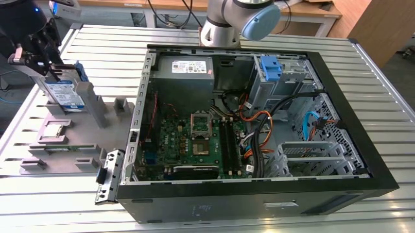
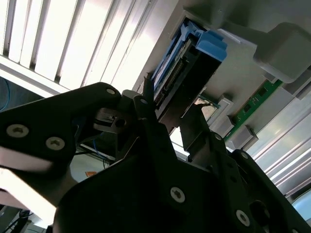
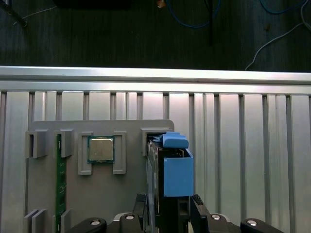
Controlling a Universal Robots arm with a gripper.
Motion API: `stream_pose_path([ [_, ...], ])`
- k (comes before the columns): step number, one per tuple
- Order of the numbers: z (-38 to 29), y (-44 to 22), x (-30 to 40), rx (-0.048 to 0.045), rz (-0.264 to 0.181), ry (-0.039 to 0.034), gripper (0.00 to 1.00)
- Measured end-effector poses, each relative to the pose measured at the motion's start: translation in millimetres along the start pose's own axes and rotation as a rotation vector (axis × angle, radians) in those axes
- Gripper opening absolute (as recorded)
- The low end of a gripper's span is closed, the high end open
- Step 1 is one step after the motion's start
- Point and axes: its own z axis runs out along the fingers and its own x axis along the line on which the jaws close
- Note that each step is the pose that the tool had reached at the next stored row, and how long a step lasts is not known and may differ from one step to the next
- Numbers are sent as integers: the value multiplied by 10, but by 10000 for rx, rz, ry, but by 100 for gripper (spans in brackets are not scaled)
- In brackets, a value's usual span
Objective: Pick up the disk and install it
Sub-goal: 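Pick up the disk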
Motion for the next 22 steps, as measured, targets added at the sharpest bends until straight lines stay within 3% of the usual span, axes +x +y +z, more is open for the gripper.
stream_pose_path([
  [10,0,0,2,0,1,0,47],
  [12,-1,0,2,0,0,1,35],
  [22,-1,0,8,0,0,0,35],
])
